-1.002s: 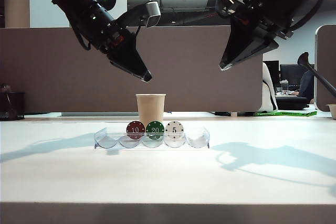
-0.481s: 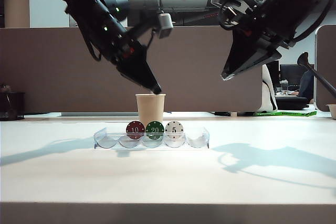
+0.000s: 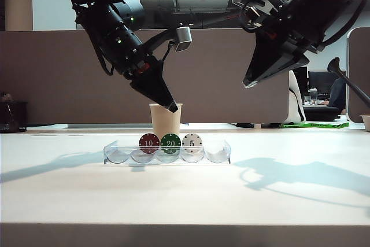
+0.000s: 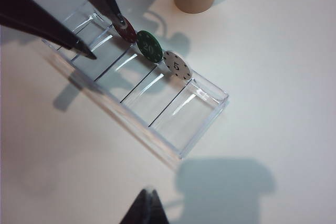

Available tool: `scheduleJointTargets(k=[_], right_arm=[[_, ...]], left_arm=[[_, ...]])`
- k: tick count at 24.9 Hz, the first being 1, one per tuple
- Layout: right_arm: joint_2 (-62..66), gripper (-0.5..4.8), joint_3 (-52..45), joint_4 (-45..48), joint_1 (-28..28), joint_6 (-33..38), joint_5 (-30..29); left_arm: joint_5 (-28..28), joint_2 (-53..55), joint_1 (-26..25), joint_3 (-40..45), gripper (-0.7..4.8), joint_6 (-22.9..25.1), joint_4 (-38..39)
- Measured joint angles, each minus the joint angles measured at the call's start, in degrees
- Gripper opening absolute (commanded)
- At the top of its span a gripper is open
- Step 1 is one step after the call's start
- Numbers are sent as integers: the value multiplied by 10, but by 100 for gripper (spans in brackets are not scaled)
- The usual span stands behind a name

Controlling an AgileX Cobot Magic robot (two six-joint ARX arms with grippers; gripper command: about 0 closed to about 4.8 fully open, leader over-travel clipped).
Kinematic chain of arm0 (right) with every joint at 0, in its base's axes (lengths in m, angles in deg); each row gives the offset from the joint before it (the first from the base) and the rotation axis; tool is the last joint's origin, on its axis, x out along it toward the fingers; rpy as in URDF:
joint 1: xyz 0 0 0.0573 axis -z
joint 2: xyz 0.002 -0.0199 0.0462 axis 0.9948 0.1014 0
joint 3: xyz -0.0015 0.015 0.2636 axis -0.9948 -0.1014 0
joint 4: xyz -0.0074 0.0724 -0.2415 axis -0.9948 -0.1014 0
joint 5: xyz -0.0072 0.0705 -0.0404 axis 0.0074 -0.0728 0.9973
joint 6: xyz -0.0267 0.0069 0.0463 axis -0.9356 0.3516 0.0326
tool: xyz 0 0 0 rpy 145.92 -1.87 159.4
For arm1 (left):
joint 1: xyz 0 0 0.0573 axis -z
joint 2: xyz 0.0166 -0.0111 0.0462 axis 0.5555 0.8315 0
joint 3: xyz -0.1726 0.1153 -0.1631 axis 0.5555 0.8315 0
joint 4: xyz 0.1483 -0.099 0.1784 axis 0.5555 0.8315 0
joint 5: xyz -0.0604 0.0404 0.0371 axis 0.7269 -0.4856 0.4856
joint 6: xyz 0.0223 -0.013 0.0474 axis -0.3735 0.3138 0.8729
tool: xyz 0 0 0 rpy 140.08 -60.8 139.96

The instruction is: Pick up the chip with the greater value and put it into the paper cup.

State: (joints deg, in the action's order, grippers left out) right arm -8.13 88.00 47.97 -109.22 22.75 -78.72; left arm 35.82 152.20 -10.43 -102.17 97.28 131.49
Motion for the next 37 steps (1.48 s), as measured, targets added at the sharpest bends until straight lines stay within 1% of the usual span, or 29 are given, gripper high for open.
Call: scheduleJointTargets(k=[6, 21, 28, 37], right_arm=[[0, -5, 0, 0, 0, 0, -14], [0, -6, 0, 8, 0, 0, -14], [0, -5, 0, 17, 0, 0, -14], [0, -5, 0, 17, 0, 0, -14]], left_arm=[[0, 3, 0, 0, 188, 0, -11], [-9, 29, 0, -7, 188, 0, -13], [-22, 39, 0, -8, 188, 0, -24], [-24, 39, -1, -8, 187, 0, -37]])
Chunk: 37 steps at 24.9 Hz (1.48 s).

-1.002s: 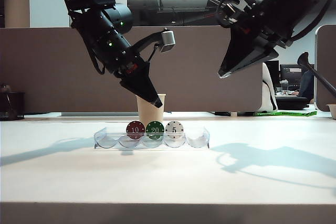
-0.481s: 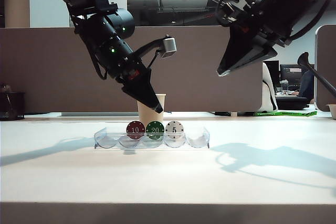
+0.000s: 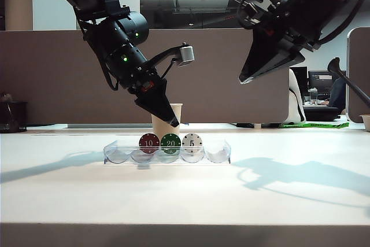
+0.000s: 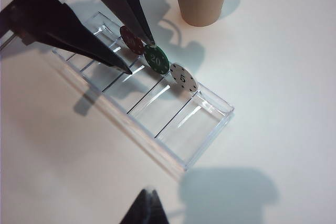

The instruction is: Pick up the chip with the greater value and put it into the paper cup.

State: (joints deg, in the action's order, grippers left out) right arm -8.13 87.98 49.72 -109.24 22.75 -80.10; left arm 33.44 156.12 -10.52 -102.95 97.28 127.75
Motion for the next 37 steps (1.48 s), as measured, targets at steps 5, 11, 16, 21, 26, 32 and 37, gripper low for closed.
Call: scheduleJointTargets(k=[5, 11, 16, 21, 26, 32, 37], right_arm=[[0, -6, 0, 0, 0, 0, 0], [0, -6, 0, 0, 0, 0, 0], [0, -5, 0, 0, 0, 0, 0], [0, -5, 0, 0, 0, 0, 0], [0, -6, 0, 0, 0, 0, 0], [0, -5, 0, 0, 0, 0, 0], [0, -5, 0, 0, 0, 0, 0]], left_arm=[[-3, 0, 0, 0, 186, 0, 0], [-11, 9, -3, 0, 184, 0, -2], [-13, 14, -4, 0, 184, 0, -9], [-13, 17, -4, 0, 184, 0, -16], [-13, 17, -4, 0, 185, 0, -37], [-13, 17, -4, 0, 188, 0, -46], [-15, 18, -7, 0, 188, -8, -57]])
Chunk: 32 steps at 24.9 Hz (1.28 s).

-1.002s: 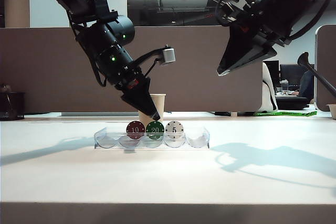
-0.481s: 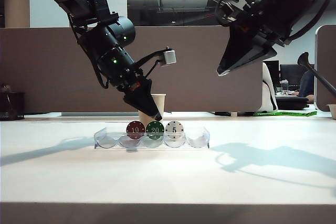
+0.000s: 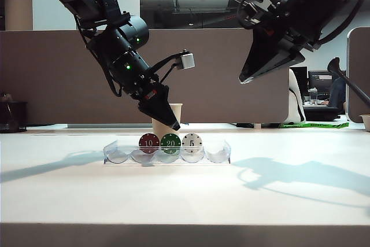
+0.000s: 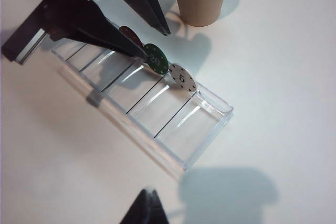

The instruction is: Pick up the chip with the greater value and put it into the paper cup.

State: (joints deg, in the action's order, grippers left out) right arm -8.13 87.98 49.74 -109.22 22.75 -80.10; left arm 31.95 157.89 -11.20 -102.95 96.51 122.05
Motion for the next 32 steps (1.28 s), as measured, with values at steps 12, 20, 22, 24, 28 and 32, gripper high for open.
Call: scheduleJointTargets(k=[12, 20, 22, 24, 28, 32], right_arm=[[0, -6, 0, 0, 0, 0, 0], [0, -5, 0, 0, 0, 0, 0], [0, -5, 0, 0, 0, 0, 0], [0, -5, 0, 0, 0, 0, 0], [0, -5, 0, 0, 0, 0, 0], [0, -5, 0, 0, 0, 0, 0]], left_arm=[[0, 18, -7, 0, 187, -6, -2], [0, 22, -8, 0, 186, -17, -2], [0, 22, -8, 0, 184, -17, -3], [0, 22, -8, 0, 184, -17, -6], [0, 22, -8, 0, 183, -18, -14], [-1, 22, -8, 0, 183, -18, -20]])
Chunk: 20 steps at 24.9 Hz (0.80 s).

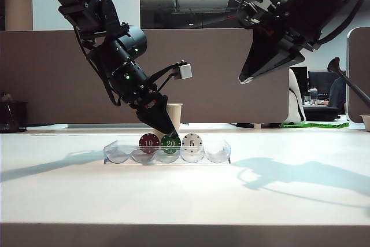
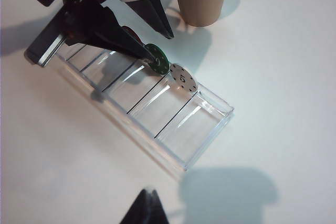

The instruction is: Pick up the chip with the greater value and put it into the paper cup.

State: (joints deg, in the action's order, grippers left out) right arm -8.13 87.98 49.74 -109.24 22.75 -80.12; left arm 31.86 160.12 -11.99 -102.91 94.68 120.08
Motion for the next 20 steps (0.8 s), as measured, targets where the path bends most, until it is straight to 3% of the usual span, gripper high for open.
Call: scheduleJointTargets(k=[14, 20], right_arm=[[0, -6, 0, 0, 0, 0, 0], [0, -5, 0, 0, 0, 0, 0]], left_arm=[[-10, 14, 0, -1, 176, 0, 0], [-21, 14, 0, -1, 122, 0, -1]])
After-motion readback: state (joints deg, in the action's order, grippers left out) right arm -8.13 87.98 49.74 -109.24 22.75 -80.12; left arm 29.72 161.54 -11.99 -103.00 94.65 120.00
